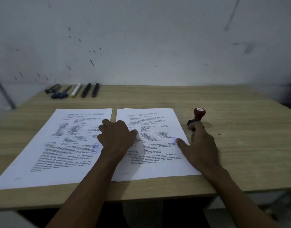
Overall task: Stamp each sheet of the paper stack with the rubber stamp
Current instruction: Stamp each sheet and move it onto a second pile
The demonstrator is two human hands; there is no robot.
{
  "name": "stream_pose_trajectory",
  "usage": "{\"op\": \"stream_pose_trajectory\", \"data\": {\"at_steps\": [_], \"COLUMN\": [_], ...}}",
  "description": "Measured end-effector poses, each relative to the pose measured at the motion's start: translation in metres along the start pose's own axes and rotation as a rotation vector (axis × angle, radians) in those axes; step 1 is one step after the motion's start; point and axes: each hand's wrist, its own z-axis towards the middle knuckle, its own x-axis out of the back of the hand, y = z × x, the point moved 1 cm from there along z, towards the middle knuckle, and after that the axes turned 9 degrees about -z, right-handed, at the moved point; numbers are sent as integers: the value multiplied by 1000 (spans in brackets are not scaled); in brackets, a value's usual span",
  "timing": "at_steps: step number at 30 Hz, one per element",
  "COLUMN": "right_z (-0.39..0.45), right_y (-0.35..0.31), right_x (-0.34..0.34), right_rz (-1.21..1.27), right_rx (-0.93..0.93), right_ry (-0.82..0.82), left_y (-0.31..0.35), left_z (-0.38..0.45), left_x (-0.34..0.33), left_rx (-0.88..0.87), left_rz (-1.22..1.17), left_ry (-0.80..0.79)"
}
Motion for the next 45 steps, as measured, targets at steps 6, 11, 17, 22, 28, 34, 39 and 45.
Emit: {"op": "stream_pose_trajectory", "data": {"at_steps": [6,11,17,22,28,34,39,45], "right_z": [-3,-3,-3,1,14,12,-4,-12], "right_y": [0,-2,-5,-16,-57,-122,-168,-202], "right_x": [0,0,5,8,4,-22,-50,-76], "right_rz": [-64,-67,-2,121,560,662,612,513], "right_rx": [17,9,-16,-26,-165,-182,-152,-158], "right_ry": [-39,-46,-37,4,-271,-411,-502,-517], "left_y": [4,5,-2,-19,-56,-111,-155,-188], "left_z": [1,5,8,17,34,49,57,73], "left_x": [3,8,17,35,65,107,129,133], "left_rx": [-18,0,-116,-28,90,86,77,121], "left_rz": [-170,-399,-629,-1019,-1068,-900,-577,-368], "left_ry": [150,243,190,44,36,212,343,343]}}
